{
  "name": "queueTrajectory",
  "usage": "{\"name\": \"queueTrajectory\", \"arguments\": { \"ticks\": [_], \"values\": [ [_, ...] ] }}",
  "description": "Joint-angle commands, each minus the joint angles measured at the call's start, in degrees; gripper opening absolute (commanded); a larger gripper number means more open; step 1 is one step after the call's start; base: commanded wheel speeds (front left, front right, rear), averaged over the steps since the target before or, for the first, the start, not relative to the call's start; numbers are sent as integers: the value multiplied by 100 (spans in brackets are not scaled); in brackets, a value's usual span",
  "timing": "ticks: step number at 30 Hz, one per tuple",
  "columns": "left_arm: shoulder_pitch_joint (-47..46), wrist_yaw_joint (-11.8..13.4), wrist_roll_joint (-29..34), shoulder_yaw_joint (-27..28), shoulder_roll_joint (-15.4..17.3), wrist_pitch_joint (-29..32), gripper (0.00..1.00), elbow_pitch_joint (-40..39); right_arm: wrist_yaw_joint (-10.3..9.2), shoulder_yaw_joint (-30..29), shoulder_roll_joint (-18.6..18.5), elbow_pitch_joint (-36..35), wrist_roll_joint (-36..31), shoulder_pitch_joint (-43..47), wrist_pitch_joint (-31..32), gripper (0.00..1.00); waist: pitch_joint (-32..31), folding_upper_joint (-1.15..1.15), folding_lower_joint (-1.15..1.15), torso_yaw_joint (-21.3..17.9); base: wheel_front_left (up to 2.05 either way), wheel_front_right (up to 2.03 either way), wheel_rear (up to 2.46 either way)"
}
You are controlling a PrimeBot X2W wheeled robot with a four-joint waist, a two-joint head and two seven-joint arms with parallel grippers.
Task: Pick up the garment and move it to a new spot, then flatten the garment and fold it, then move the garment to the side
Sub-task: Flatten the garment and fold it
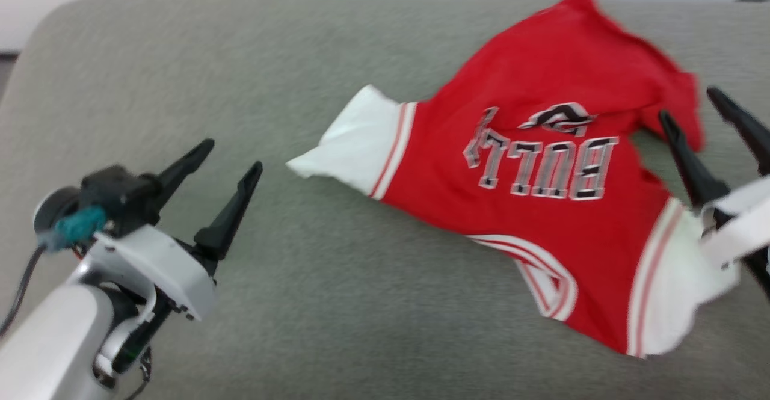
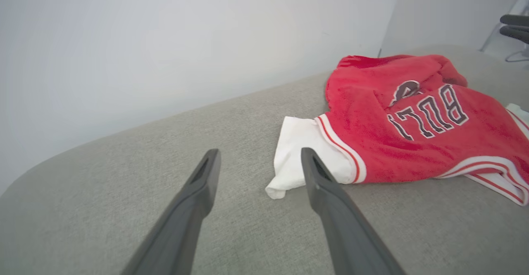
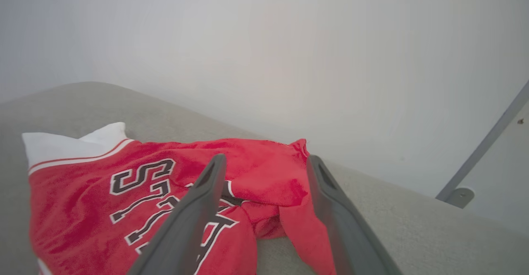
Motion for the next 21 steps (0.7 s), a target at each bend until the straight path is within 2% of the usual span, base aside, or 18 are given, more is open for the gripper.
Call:
{"name": "queueTrajectory", "arguments": {
  "ticks": [1, 6, 11, 15, 21],
  "values": [
    [-106, -126, -111, -132, 127, 248, 100, -20, -10, -316, 106, -283, -150, 355, -27, 100, -630, 0, 0, -716, 0, 0, 0],
    [-611, -323, -645, -811, 529, 1142, 100, -20, -9, -1277, 445, -1293, -576, 1422, 202, 100, -659, 0, 0, -925, 0, 0, 0],
    [-1421, -325, -1012, -2193, 1068, 1728, 100, -72, -9, -2010, 877, -2156, -897, 2205, 640, 100, -590, 0, 0, -1082, 0, 0, 0],
    [-2134, -325, -1204, -3238, 1281, 1862, 100, 181, -9, -2370, 1124, -2655, -1074, 2574, 885, 100, -486, 0, 0, -1216, 0, 0, 0],
    [-3094, -320, -1342, -4558, 1483, 1706, 100, 900, -9, -2556, 1302, -3108, -1187, 2749, 1095, 100, -274, 0, 0, -1442, 0, 0, 0]
  ]
}}
